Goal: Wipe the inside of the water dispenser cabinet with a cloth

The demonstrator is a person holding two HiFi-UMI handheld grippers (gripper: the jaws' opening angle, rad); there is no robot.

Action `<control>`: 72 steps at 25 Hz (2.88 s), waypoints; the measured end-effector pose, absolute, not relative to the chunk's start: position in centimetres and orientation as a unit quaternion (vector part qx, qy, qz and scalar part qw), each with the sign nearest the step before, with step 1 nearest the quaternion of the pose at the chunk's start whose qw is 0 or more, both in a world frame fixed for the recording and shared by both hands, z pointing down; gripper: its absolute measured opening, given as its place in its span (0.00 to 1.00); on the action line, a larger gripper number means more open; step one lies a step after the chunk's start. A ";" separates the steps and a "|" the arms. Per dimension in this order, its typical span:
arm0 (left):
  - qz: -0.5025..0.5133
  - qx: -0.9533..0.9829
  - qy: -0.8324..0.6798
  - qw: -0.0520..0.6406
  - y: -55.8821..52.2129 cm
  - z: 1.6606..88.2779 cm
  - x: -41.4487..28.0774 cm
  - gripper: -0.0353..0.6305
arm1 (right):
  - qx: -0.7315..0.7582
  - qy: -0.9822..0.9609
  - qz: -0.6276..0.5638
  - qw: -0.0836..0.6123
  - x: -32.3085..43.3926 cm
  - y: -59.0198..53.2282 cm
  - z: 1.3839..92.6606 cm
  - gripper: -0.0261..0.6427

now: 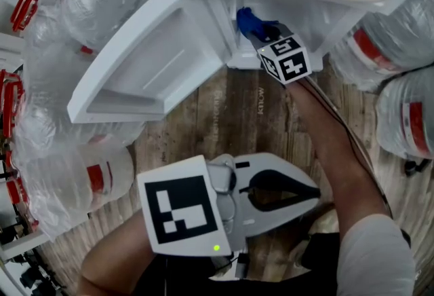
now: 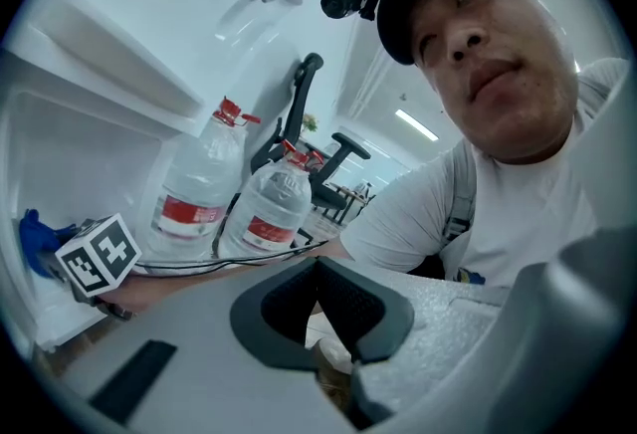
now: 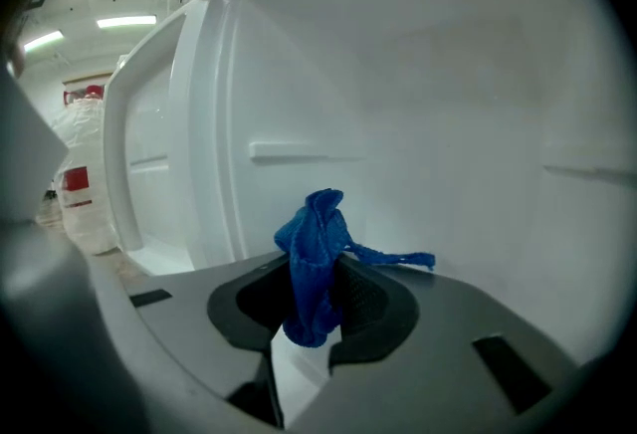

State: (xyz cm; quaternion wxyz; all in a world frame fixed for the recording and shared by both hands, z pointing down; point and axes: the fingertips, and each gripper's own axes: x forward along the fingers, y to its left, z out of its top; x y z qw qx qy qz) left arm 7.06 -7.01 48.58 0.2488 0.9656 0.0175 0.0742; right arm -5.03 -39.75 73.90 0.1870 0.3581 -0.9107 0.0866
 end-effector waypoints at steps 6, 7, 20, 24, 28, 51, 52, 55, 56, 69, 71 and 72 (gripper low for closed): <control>0.084 0.965 0.014 0.250 -7.2 49.0 7.6 0.05 | 0.394 -0.903 0.085 0.147 -2.9 -43.1 70.2 0.18; 0.085 0.964 0.013 0.250 -7.3 49.1 7.6 0.05 | 0.396 -0.903 0.081 0.142 -2.9 -43.5 69.6 0.18; 0.090 0.963 0.018 0.252 -6.8 49.0 7.8 0.05 | 0.374 -0.918 0.052 0.122 -5.5 -42.7 66.7 0.18; 0.087 0.964 0.022 0.250 -6.6 48.8 8.0 0.05 | 0.361 -0.923 0.052 0.127 -5.6 -41.3 66.9 0.18; 0.086 0.963 0.020 0.254 -6.7 48.8 8.0 0.05 | 0.342 -0.928 0.047 0.137 -5.9 -39.4 67.0 0.18; 0.089 0.963 0.027 0.254 -6.5 48.9 9.0 0.05 | 0.354 -0.927 0.018 0.118 -6.2 -41.9 61.7 0.18; 0.088 0.963 0.028 0.253 -6.5 48.8 9.0 0.05 | 0.351 -0.929 0.017 0.119 -6.3 -41.5 61.7 0.18; 0.090 0.964 0.031 0.250 -6.4 48.8 9.0 0.05 | 0.344 -0.931 0.013 0.121 -6.4 -40.4 61.6 0.18; 0.091 0.964 0.031 0.249 -6.4 48.9 9.1 0.05 | 0.342 -0.932 0.012 0.121 -6.4 -39.9 61.6 0.18; 0.091 0.963 0.041 0.249 -5.9 48.7 10.0 0.05 | 0.347 -0.931 -0.002 0.116 -4.4 -38.4 60.4 0.18; 0.092 0.963 0.039 0.250 -5.8 48.8 10.0 0.05 | 0.358 -0.927 0.001 0.108 -4.1 -39.6 59.8 0.18; 0.092 0.963 0.038 0.250 -5.9 48.8 10.1 0.05 | 0.363 -0.926 0.002 0.105 -4.0 -40.1 59.5 0.18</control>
